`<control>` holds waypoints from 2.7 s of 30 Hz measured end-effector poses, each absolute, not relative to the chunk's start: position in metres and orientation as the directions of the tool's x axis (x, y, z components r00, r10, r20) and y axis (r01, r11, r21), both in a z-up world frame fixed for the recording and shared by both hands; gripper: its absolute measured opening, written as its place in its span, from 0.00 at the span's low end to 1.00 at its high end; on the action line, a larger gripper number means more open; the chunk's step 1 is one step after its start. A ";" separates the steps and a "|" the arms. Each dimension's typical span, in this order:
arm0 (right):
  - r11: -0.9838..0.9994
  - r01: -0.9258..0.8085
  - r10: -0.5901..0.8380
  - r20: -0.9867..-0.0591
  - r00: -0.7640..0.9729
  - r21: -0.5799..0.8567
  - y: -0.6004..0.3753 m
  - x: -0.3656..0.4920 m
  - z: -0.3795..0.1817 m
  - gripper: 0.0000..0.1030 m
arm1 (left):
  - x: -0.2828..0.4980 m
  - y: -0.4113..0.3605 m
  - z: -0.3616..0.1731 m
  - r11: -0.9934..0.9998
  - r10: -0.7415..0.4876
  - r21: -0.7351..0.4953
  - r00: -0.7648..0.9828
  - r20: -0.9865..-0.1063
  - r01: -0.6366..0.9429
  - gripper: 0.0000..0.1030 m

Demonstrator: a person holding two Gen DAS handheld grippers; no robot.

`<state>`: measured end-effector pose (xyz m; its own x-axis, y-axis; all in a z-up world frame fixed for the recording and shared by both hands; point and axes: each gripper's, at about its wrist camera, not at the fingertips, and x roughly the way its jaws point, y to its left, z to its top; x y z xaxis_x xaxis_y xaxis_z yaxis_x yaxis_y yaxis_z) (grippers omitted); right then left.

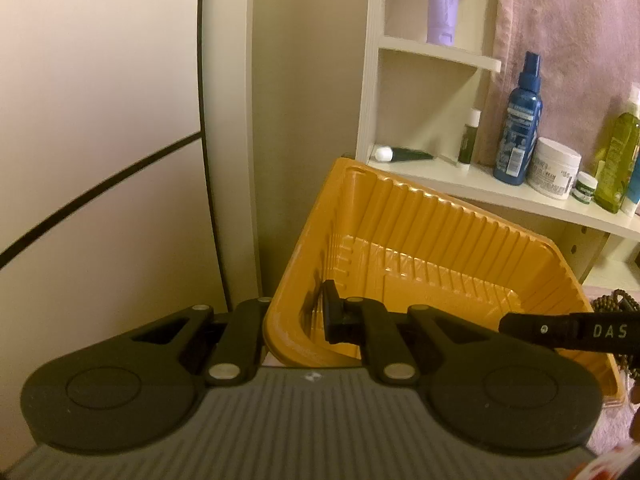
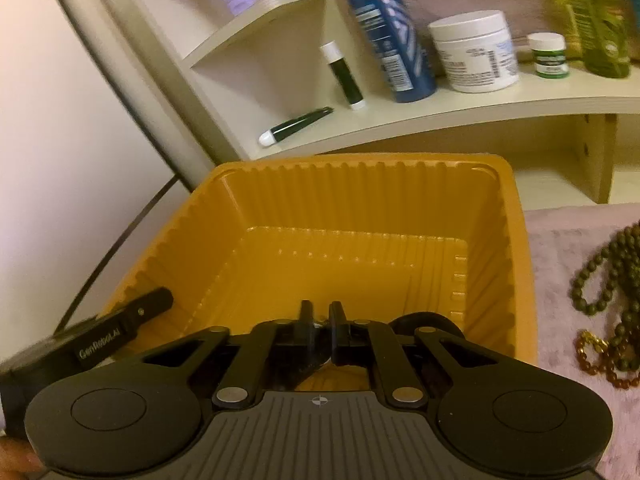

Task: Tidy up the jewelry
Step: 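Open the right tool to drop the watch into the tray, then grasp the black rectangular pendant with the right tool and lift it, then lower the pendant into the orange tray and open the right tool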

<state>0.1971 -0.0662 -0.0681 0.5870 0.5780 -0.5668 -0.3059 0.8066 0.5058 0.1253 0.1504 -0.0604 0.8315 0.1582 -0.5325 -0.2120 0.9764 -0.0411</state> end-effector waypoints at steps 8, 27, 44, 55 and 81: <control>0.806 -0.330 0.573 -0.509 0.643 0.491 -0.084 0.182 -0.048 0.47 | 0.127 0.150 -0.062 0.976 0.160 -0.040 0.831 -0.532 -0.213 0.10; 0.931 -0.103 0.316 -0.633 0.707 0.350 -0.226 0.112 -0.066 0.50 | 0.130 0.152 -0.062 0.977 0.160 -0.036 0.828 -0.538 -0.212 0.10; 0.962 -0.184 0.273 -0.645 0.714 0.204 -0.287 0.174 -0.087 0.50 | 0.131 0.153 -0.061 0.980 0.157 -0.021 0.827 -0.540 -0.200 0.11; 0.959 -0.219 0.282 -0.671 0.686 0.180 -0.276 0.206 -0.107 0.34 | 0.132 0.154 -0.061 0.981 0.151 -0.019 0.826 -0.543 -0.192 0.11; 0.878 -0.247 0.453 -0.547 0.704 0.410 -0.206 0.168 -0.038 0.21 | 0.134 0.153 -0.060 0.983 0.148 -0.010 0.825 -0.545 -0.183 0.11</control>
<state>0.1685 -0.2056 -0.0377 0.7042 0.4530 -0.5468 -0.2467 0.8782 0.4098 0.1339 0.1530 -0.0600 0.8255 0.1479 -0.5447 -0.1827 0.9831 -0.0100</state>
